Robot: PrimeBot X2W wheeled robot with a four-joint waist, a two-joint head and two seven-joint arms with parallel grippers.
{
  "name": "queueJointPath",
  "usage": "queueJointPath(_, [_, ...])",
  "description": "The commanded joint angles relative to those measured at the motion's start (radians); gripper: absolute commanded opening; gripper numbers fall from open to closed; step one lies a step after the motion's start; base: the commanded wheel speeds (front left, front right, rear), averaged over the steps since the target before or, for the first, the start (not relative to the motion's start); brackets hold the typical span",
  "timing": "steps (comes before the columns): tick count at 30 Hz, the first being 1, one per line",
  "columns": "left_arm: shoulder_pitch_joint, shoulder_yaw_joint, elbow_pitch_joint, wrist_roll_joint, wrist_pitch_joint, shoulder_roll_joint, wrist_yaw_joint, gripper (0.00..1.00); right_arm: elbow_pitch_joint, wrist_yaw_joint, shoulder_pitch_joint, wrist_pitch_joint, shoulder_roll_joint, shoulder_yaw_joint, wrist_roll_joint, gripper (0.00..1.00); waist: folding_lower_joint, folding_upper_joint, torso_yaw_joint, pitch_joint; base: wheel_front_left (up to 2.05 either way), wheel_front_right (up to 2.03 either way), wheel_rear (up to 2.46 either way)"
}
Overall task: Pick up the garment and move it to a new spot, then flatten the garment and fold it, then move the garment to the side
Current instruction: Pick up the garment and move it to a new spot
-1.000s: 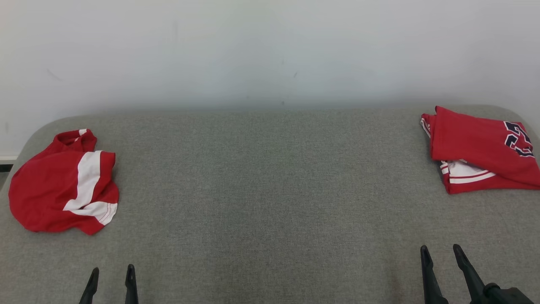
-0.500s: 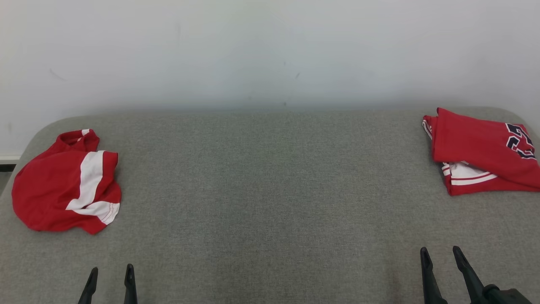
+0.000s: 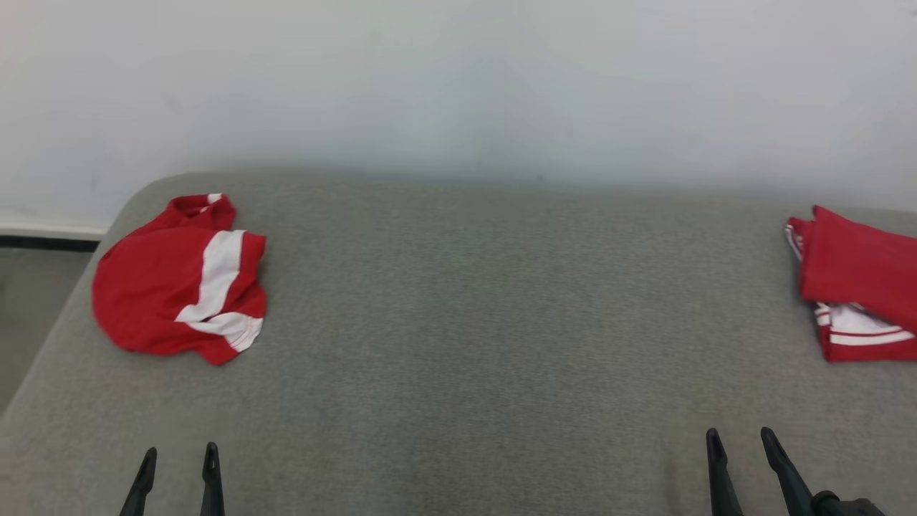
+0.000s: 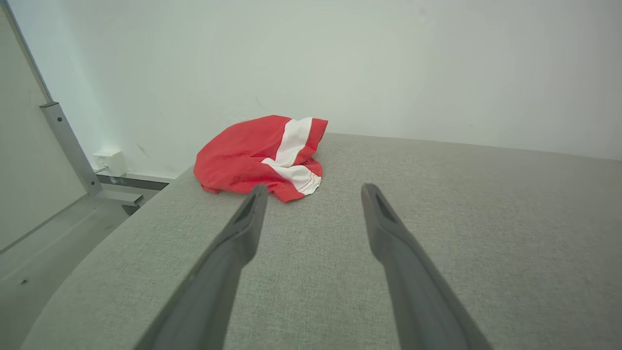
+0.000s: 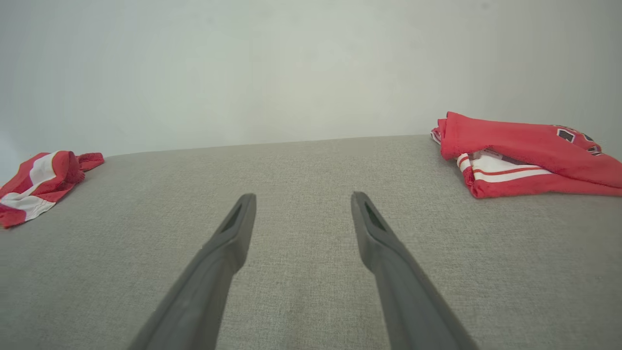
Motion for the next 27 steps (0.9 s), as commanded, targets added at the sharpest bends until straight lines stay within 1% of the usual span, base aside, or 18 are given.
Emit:
queueJointPath(1, [-0.006, 0.004, 0.004, -0.007, -0.002, 0.007, 0.004, 1.0, 0.002, -0.003, 0.007, -0.005, 0.006, 0.003, 0.004, 1.0, 0.0, 0.0, 0.079, 0.008, 0.0, 0.0, 0.0])
queueJointPath(4, [-0.003, 0.005, 0.004, -0.011, 0.0, 0.01, 0.007, 1.0, 0.007, -0.003, -0.004, -0.009, 0.008, 0.008, 0.003, 1.0, 0.0, 0.0, 0.126, 0.014, 0.0, 0.0, 0.0])
queueJointPath(5, [-0.003, 0.005, 0.004, -0.011, 0.0, 0.01, 0.007, 1.0, 0.007, -0.003, -0.004, -0.009, 0.008, 0.008, 0.003, 1.0, 0.0, 0.0, 0.126, 0.014, 0.0, 0.0, 0.0])
queueJointPath(6, [-0.004, 0.004, 0.006, -0.014, 0.001, 0.012, 0.009, 1.0, 0.011, -0.003, -0.008, -0.009, 0.009, 0.007, 0.002, 1.0, 0.0, 0.0, 0.159, 0.017, 0.0, 0.0, 0.0])
queueJointPath(7, [-0.004, 0.005, 0.007, -0.016, 0.001, 0.013, 0.01, 1.0, 0.013, -0.003, -0.01, -0.01, 0.009, 0.008, 0.002, 1.0, 0.0, 0.0, 0.176, 0.017, 0.0, 0.0, 0.0])
queueJointPath(8, [-0.004, 0.005, 0.007, -0.016, 0.001, 0.013, 0.01, 1.0, 0.013, -0.003, -0.01, -0.01, 0.009, 0.008, 0.002, 1.0, 0.0, 0.0, 0.176, 0.017, 0.0, 0.0, 0.0])
queueJointPath(9, [-0.006, 0.005, 0.009, -0.018, 0.001, 0.014, 0.011, 1.0, 0.014, -0.003, -0.009, -0.01, 0.01, 0.006, 0.002, 1.0, 0.0, 0.0, 0.192, 0.017, 0.0, 0.0, 0.0])
queueJointPath(10, [-0.007, 0.006, 0.01, -0.021, 0.001, 0.015, 0.015, 1.0, 0.017, -0.003, -0.01, -0.01, 0.011, 0.007, 0.0, 1.0, 0.0, 0.0, 0.223, 0.016, 0.0, 0.0, 0.0])
queueJointPath(11, [-0.007, 0.006, 0.01, -0.021, 0.001, 0.015, 0.015, 1.0, 0.017, -0.003, -0.01, -0.01, 0.011, 0.007, 0.0, 1.0, 0.0, 0.0, 0.223, 0.016, 0.0, 0.0, 0.0])
queueJointPath(20, [0.001, 0.011, 0.015, -0.036, 0.001, 0.018, 0.029, 1.0, 0.021, -0.003, -0.022, -0.012, 0.014, 0.006, -0.003, 1.0, 0.0, 0.0, 0.332, 0.015, 0.0, 0.0, 0.0])
queueJointPath(27, [0.001, 0.015, 0.019, -0.045, 0.001, 0.025, 0.037, 1.0, 0.003, -0.003, -0.026, -0.012, 0.019, 0.0, -0.02, 1.0, 0.0, 0.0, 0.381, 0.018, 0.0, 0.0, 0.0])
